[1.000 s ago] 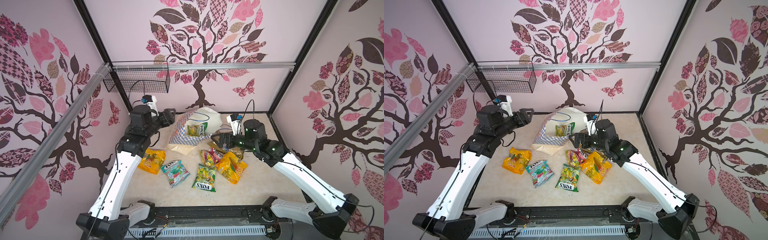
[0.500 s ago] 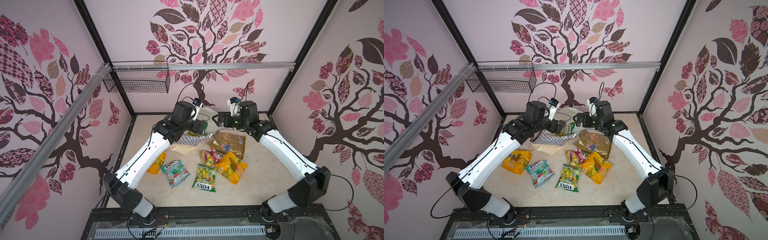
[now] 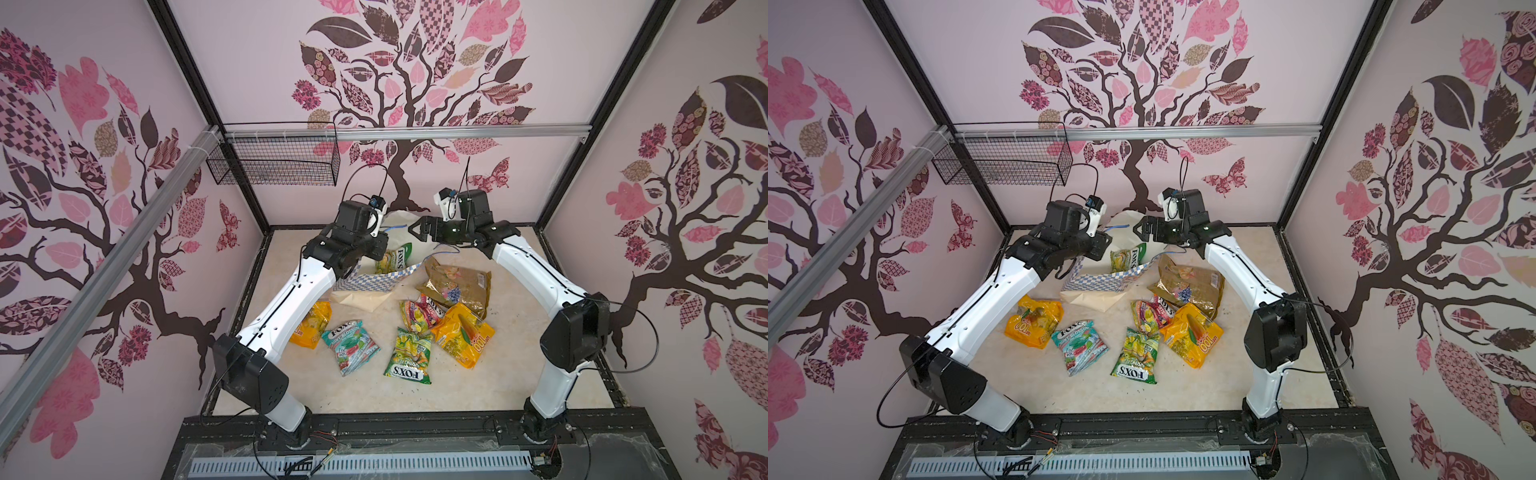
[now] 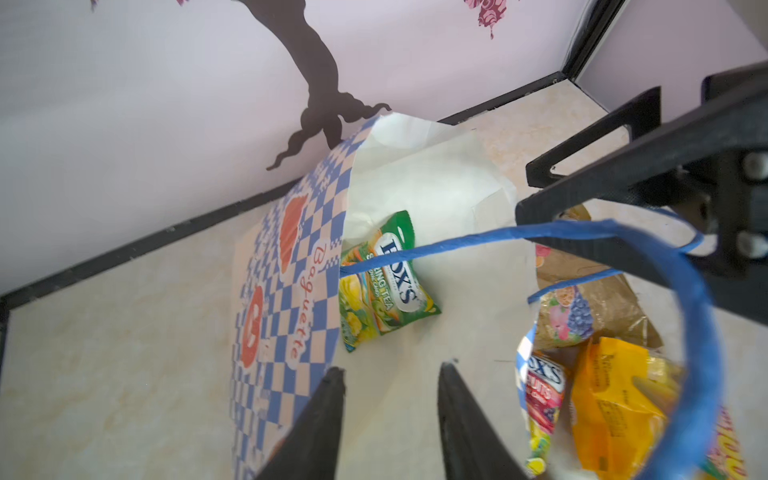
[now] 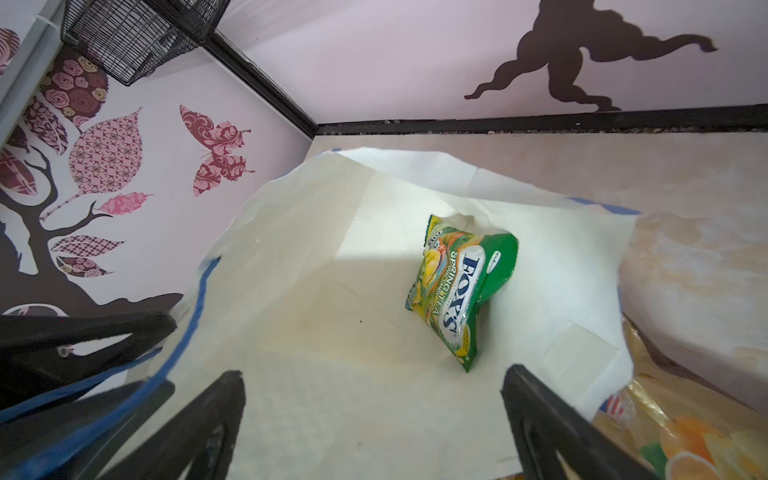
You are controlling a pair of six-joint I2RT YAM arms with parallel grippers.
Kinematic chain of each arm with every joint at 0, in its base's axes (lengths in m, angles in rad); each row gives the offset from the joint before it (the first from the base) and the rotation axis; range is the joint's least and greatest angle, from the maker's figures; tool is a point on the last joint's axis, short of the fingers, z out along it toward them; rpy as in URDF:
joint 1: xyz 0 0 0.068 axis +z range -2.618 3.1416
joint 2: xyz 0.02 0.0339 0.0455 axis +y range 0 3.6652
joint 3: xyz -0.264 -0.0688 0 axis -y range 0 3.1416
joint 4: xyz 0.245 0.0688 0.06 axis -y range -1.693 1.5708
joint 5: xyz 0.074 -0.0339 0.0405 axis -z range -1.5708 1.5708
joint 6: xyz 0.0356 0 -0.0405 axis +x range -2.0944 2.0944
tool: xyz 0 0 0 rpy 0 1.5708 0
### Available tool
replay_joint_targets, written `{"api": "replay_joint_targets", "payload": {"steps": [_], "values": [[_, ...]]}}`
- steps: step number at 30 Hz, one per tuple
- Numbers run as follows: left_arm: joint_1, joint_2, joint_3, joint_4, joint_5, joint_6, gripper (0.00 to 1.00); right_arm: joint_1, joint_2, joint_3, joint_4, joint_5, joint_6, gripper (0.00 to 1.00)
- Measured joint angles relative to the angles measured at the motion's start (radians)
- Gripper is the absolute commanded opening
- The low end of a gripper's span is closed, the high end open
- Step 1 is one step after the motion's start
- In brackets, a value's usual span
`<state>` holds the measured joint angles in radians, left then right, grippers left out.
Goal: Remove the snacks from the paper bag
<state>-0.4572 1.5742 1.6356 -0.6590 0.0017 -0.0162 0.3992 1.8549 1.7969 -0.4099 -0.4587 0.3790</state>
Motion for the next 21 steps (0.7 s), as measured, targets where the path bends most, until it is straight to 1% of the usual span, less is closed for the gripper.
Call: {"api": "replay_joint_targets", "payload": {"steps": [2, 4, 14, 17, 21], "values": [[0.014, -0.01, -0.016, 0.013, 0.013, -0.023, 0.09, 0.006, 0.04, 0.039, -0.016, -0.023, 0.002, 1.0], [0.016, -0.015, -0.023, 0.026, 0.026, -0.04, 0.0, 0.012, 0.072, 0.068, -0.035, -0.032, -0.001, 0.99], [0.014, -0.019, -0.047, 0.06, 0.058, -0.098, 0.0, 0.101, 0.206, 0.25, -0.148, -0.007, -0.077, 0.99], [0.014, -0.019, -0.048, 0.066, 0.064, -0.116, 0.0, 0.124, 0.24, 0.285, -0.16, 0.001, -0.099, 1.0], [0.019, -0.027, -0.059, 0.082, 0.064, -0.136, 0.0, 0.146, 0.282, 0.291, -0.162, -0.013, -0.094, 1.0]]}}
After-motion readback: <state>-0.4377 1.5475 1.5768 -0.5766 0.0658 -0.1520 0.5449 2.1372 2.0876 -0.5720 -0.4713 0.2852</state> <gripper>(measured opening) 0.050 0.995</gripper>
